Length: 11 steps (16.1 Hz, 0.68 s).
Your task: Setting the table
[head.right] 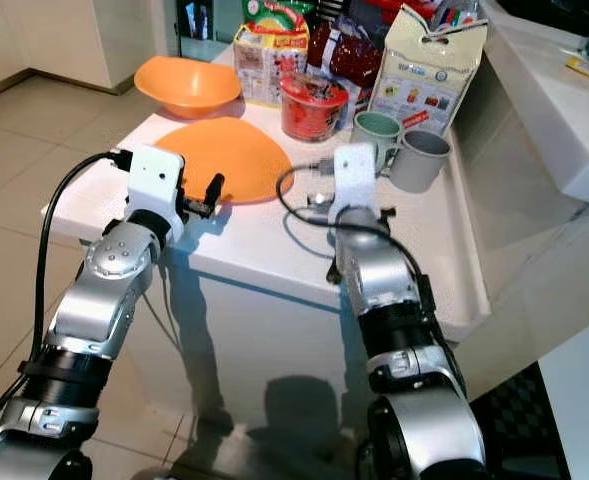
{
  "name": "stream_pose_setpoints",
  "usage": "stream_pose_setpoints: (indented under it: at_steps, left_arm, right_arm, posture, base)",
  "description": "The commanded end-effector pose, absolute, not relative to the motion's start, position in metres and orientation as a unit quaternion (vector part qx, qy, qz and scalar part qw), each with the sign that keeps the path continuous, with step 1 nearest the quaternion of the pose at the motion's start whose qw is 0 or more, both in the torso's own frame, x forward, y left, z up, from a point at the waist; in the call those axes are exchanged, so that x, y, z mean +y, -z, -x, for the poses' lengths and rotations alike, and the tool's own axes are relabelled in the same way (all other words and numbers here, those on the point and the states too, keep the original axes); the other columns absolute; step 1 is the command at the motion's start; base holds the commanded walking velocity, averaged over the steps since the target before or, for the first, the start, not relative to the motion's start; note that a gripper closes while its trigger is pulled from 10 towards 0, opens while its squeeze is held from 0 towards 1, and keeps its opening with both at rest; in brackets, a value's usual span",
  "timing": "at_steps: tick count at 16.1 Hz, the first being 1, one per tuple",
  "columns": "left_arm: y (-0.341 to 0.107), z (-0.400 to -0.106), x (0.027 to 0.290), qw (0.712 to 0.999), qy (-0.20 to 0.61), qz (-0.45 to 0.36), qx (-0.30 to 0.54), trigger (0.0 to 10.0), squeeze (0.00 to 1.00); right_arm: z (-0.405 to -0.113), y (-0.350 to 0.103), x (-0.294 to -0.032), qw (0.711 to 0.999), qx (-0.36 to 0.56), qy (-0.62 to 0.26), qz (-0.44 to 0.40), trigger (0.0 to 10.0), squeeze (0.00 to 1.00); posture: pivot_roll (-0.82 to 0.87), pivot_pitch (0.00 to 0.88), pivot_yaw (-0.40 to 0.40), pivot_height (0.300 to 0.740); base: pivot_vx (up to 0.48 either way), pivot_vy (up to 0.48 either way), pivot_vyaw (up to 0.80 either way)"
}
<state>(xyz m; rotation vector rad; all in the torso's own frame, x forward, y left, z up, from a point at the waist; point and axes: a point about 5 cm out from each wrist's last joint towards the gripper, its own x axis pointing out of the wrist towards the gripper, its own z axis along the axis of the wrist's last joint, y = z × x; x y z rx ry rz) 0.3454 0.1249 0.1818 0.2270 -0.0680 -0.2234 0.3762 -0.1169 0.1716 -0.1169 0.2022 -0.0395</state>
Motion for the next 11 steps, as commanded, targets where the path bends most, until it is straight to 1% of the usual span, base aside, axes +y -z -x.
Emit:
stream_pose_setpoints:
  at_steps: [1, 2, 4, 11]
  left_arm:
    - [-0.1907, -0.3466, 0.1185, 0.985, 0.120, -0.115, -0.047, 10.0, 0.00]
    - [-0.1905, -0.3469, 0.1174, 0.985, 0.122, -0.115, -0.047, 10.0, 0.00]
    - [-0.1905, -0.3469, 0.1178, 0.985, 0.122, -0.116, -0.047, 10.0, 0.00]
    - [-0.1906, -0.3465, 0.1180, 0.984, 0.124, -0.119, -0.048, 10.0, 0.00]
  right_arm:
    - [-0.3759, -0.1709, -0.1250, 0.992, 0.112, 0.035, 0.049, 10.0, 1.00]
    - [-0.3737, -0.1636, -0.1258, 0.990, 0.132, 0.041, 0.043, 10.0, 1.00]
    - [-0.3715, -0.1611, -0.1241, 0.989, 0.137, 0.038, 0.044, 10.0, 1.00]
    - [-0.3714, -0.1637, -0.1209, 0.989, 0.139, 0.033, 0.036, 10.0, 1.00]
  posture:
    - [0.17, 0.000, -0.103, 0.740]
    - [0.17, 0.000, -0.104, 0.740]
    - [0.18, 0.000, -0.104, 0.740]
    - [0.18, 0.000, -0.108, 0.740]
  base:
    - [0.000, 0.000, 0.00]
    - [0.000, 0.000, 0.00]
    - [0.000, 0.000, 0.00]
    - [0.000, 0.000, 0.00]
